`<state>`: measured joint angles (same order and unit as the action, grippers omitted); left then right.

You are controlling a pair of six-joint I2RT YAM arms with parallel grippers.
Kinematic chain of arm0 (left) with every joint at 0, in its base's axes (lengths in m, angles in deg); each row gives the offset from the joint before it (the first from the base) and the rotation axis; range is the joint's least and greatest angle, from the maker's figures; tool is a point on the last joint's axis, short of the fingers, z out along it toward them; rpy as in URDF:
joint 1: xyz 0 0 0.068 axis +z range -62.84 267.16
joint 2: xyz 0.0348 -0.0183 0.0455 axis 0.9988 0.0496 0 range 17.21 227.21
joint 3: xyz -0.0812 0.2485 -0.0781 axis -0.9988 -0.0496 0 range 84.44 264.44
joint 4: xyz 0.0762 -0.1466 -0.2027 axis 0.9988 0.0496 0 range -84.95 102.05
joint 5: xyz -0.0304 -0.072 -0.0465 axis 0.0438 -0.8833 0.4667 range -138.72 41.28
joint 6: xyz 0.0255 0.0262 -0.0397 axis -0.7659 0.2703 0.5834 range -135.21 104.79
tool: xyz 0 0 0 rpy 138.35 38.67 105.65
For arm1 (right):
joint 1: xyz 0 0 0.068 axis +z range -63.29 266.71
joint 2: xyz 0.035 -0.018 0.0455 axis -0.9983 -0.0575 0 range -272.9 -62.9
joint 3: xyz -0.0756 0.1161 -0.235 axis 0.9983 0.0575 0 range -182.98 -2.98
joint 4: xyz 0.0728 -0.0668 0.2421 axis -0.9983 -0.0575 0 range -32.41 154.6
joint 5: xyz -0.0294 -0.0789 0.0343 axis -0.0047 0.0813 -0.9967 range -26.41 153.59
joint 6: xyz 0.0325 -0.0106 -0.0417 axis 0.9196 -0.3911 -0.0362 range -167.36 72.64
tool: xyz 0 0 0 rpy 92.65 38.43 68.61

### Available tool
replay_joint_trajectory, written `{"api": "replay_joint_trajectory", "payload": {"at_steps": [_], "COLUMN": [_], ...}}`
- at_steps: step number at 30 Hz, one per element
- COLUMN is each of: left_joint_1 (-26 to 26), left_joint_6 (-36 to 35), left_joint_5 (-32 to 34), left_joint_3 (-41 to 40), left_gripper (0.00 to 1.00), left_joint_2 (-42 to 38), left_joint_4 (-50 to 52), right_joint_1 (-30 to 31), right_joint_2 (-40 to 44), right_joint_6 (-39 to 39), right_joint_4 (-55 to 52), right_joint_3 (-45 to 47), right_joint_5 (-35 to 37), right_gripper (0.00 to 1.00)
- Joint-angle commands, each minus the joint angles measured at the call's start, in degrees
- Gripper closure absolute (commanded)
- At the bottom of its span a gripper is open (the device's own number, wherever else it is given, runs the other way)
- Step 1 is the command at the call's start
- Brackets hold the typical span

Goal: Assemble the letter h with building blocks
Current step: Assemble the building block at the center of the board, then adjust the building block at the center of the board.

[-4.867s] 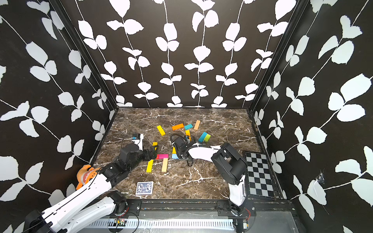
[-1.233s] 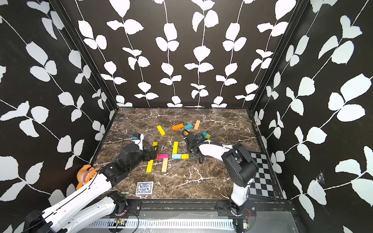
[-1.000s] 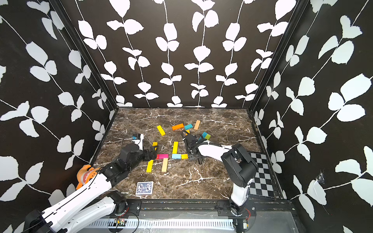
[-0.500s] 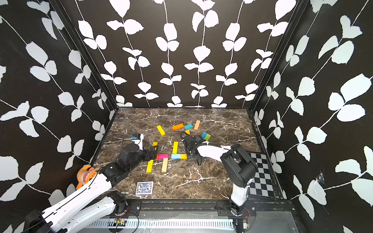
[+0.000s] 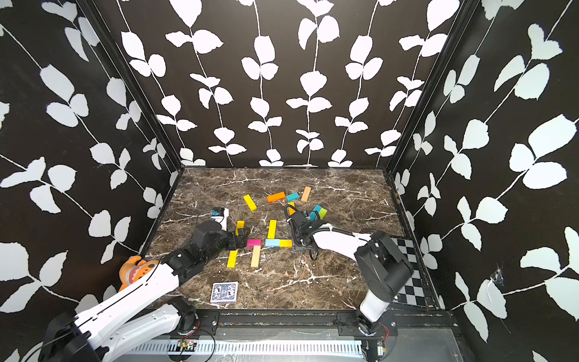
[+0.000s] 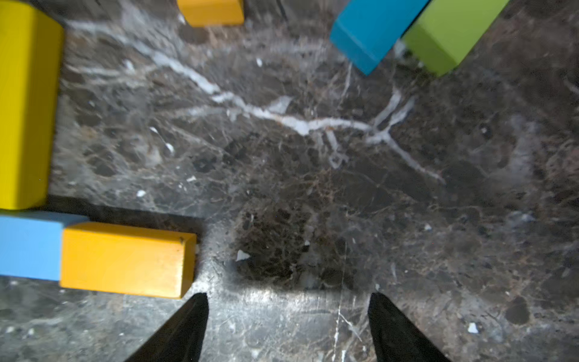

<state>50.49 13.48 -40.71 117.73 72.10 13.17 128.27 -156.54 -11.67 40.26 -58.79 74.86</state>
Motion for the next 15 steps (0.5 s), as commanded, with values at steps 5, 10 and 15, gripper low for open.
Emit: {"api": "replay_joint_trajectory", "payload": {"at_steps": [5, 10, 15], "left_joint_1": [0.0, -0.1, 0.0], "left_joint_6": [1.5, 0.6, -1.1], "left_joint_5": [-9.0, -7.4, -3.5], "left_joint_3": [6.0, 7.9, 7.6], "left_gripper": [0.04, 0.04, 0.01], "left_joint_2": [11.1, 9.6, 4.9], "left_joint_4": [-5.2, -4.6, 0.5], "right_joint_1": [-1.1, -1.1, 0.1], "right_joint_2": [3.2, -3.4, -11.8], "right_joint_6": [-2.9, -4.2, -3.8], "right_joint_4": [10.4, 14.2, 14.7], "right_joint_3": [0.6, -5.8, -13.2], "right_joint_5": [-7.0, -17.0, -22.0], "right_gripper": [0.19, 0.19, 0.22]}}
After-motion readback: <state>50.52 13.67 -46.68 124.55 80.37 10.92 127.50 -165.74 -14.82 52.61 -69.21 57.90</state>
